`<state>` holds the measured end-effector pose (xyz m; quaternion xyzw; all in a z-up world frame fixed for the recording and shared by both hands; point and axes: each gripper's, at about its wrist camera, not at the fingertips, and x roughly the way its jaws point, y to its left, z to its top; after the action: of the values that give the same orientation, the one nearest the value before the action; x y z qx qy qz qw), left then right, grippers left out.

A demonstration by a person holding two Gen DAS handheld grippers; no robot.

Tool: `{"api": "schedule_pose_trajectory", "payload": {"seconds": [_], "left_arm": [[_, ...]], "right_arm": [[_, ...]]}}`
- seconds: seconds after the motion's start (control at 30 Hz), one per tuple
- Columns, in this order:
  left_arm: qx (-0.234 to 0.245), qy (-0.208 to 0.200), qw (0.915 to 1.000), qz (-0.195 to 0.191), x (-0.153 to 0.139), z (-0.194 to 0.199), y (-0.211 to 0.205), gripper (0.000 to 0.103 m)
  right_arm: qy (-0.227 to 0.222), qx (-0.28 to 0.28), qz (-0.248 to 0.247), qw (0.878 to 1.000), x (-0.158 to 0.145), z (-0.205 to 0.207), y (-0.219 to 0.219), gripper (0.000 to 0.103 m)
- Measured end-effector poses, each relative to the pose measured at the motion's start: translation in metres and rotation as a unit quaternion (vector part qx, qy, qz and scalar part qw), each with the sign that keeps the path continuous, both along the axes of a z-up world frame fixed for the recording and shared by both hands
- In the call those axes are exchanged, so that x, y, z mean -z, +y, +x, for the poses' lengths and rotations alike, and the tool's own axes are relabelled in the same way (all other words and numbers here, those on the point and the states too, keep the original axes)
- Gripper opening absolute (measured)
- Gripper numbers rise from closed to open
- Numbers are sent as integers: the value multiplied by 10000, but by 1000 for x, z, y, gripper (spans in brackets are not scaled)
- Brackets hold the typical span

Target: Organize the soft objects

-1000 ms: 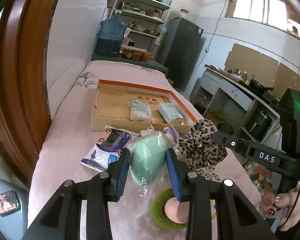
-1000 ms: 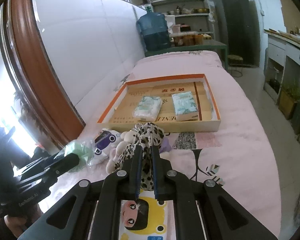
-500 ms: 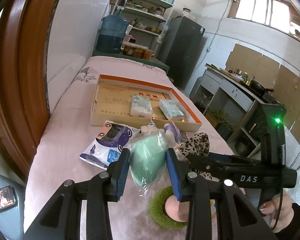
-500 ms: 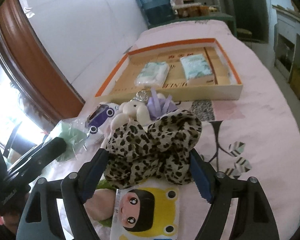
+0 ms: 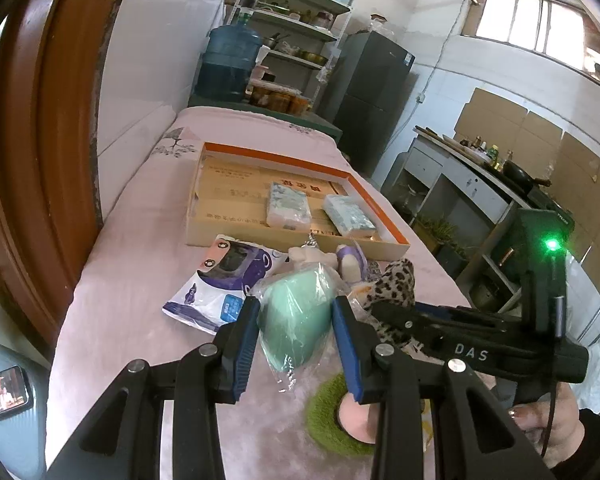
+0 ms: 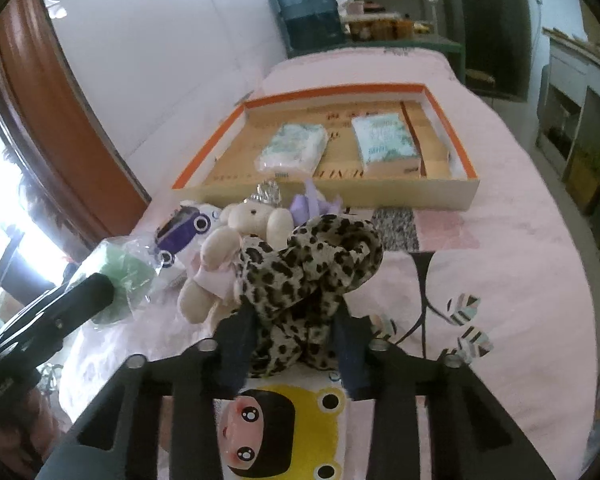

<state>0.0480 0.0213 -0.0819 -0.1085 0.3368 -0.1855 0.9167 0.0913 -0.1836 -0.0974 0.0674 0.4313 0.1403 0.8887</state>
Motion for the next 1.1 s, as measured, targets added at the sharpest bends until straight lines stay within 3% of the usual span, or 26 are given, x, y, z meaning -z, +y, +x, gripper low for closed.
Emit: {"api": "schedule_pose_trajectory", "payload": {"seconds": [0.17, 0.67, 1.1], "left_arm": [[14, -15, 10000, 18, 1, 2, 0, 37], [46, -196, 9994, 279, -18, 21, -12, 37], [-266, -334, 9970, 645, -35, 50, -26, 37]], "right_arm": [[-118, 22, 81, 9999, -9, -1, -5, 22], [-474, -3, 79, 9988, -43, 3, -15, 22], [-734, -61, -23, 9973, -68, 25, -13, 22]]}}
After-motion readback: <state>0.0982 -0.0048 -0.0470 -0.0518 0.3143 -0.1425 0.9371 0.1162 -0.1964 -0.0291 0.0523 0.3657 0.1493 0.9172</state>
